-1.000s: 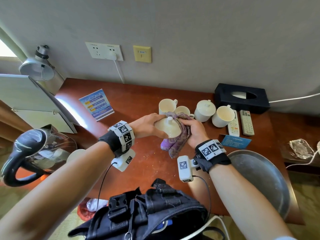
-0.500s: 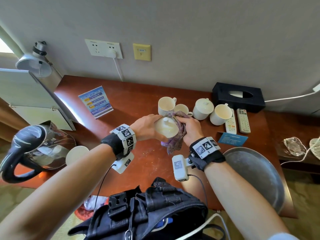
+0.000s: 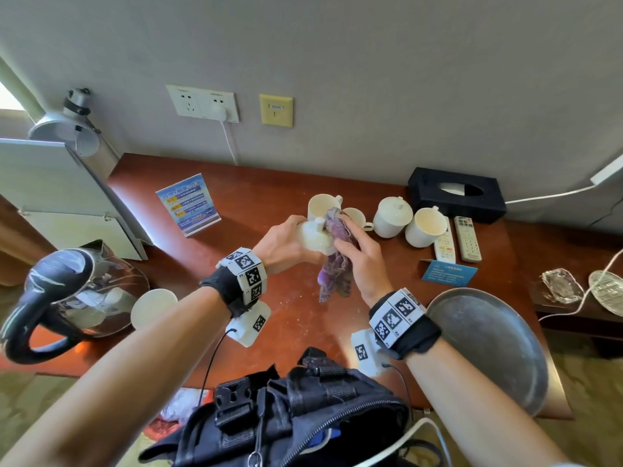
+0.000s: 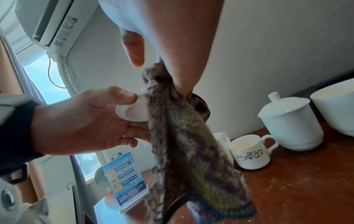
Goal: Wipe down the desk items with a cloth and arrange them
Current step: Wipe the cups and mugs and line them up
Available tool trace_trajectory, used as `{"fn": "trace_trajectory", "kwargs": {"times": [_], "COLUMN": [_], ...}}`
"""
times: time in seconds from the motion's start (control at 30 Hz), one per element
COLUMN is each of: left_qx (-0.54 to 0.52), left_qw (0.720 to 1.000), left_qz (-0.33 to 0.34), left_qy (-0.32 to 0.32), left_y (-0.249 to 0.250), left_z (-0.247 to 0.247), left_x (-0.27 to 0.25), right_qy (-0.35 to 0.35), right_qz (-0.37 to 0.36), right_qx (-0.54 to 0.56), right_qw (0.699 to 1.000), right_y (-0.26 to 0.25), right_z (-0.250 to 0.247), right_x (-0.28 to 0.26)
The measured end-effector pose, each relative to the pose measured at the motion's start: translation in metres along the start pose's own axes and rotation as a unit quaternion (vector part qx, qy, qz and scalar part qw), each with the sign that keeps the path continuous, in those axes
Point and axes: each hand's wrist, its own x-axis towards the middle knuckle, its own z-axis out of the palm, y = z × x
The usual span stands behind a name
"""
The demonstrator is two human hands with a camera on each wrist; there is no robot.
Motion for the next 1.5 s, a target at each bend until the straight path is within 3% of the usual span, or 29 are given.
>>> {"fn": "trace_trajectory", "kwargs": {"times": [0.1, 0.3, 0.4, 0.6, 0.8, 1.03, 1.23, 1.3, 1.37, 1.5], "left_qx": [-0.015, -0.05, -0.066, -0.053, -0.051, -0.097, -0.074, -0.065, -0.073, -0.053], "left_qw": [1.0, 0.998, 0.997, 0.997, 0.998, 0.993, 0.992, 0.994, 0.994, 0.997], "left_qz": [0.0, 0.02, 0.031, 0.059, 0.039, 0.037, 0.057, 0.055, 0.059, 0.06], "left_qy": [-0.008, -0.018, -0.01, -0.008, 0.018, -0.05, -0.08, -0.067, -0.048, 0.008], "left_y": [-0.004, -0.009, -0.01, -0.013, -0.009, -0.011, -0.009, -0.008, -0.008, -0.008], "left_z": [-0.001, 0.007, 0.013, 0.015, 0.002, 0.002, -0.01, -0.009, -0.005, 0.003], "left_x": [-0.001, -0.002, -0.004, -0.009, -0.008, -0.005, 0.0, 0.001, 0.002, 0.006], "right_qy": [-0.056, -0.058, -0.024, 0.026, 0.011, 0.066, 0.046, 0.047, 0.064, 0.075], "right_qz": [0.007, -0.056, -0.052, 0.06, 0.02, 0.074, 0.117, 0.102, 0.056, -0.012], "right_qx": [-0.015, -0.135, -0.08, 0.055, 0.019, 0.142, 0.204, 0.17, 0.05, -0.124], "right_qw": [0.998, 0.988, 0.995, 0.996, 1.0, 0.985, 0.971, 0.979, 0.995, 0.989], "right_y": [-0.005, -0.012, -0.012, -0.005, -0.002, -0.012, -0.014, -0.013, -0.01, -0.001], "right_z": [0.0, -0.003, -0.004, 0.008, 0.014, 0.01, 0.004, 0.003, 0.005, 0.009], "right_x": [-0.003, -0.002, 0.002, 0.011, 0.002, 0.007, 0.015, 0.016, 0.016, 0.01]}}
